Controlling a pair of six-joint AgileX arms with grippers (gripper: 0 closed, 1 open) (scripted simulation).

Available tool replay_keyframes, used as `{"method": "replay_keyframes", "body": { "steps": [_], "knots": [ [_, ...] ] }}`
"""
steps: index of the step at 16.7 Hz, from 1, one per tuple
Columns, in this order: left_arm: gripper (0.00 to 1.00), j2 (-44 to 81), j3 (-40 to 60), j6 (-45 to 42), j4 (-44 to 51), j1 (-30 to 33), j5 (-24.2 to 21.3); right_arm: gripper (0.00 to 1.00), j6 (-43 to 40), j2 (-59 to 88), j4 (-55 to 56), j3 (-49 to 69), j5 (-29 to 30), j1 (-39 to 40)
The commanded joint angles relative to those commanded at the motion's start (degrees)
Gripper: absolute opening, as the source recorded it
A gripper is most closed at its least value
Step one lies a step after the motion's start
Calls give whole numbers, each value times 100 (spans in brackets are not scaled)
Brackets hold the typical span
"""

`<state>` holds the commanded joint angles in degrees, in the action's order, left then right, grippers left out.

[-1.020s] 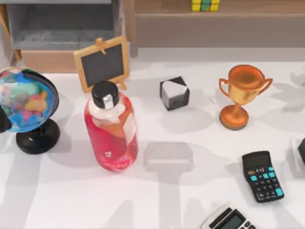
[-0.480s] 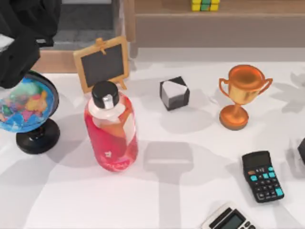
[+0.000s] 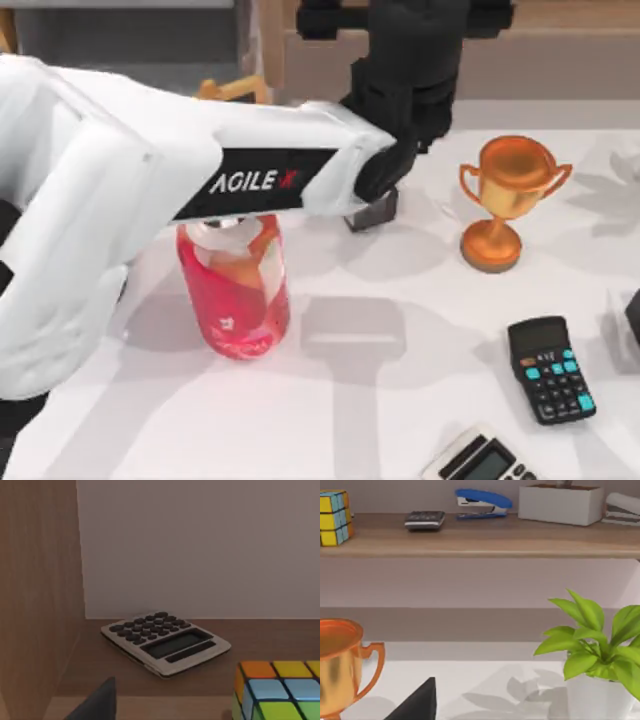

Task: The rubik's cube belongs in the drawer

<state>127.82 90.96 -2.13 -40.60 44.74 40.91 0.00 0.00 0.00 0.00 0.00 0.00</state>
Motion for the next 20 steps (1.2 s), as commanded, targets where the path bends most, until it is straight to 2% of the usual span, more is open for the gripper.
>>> {"method": "replay_keyframes", "body": {
  "steps": [3, 6, 13, 20],
  "knots": [
    [100, 898, 534, 81, -158, 258, 303, 100, 0, 0, 0, 0, 0, 0],
    [100, 1262, 733, 128, -217, 346, 453, 100, 0, 0, 0, 0, 0, 0],
    [100, 1266, 771, 127, -163, 312, 428, 100, 0, 0, 0, 0, 0, 0],
    [100, 1716, 1909, 138, 515, 75, 176, 100, 0, 0, 0, 0, 0, 0]
  ]
}}
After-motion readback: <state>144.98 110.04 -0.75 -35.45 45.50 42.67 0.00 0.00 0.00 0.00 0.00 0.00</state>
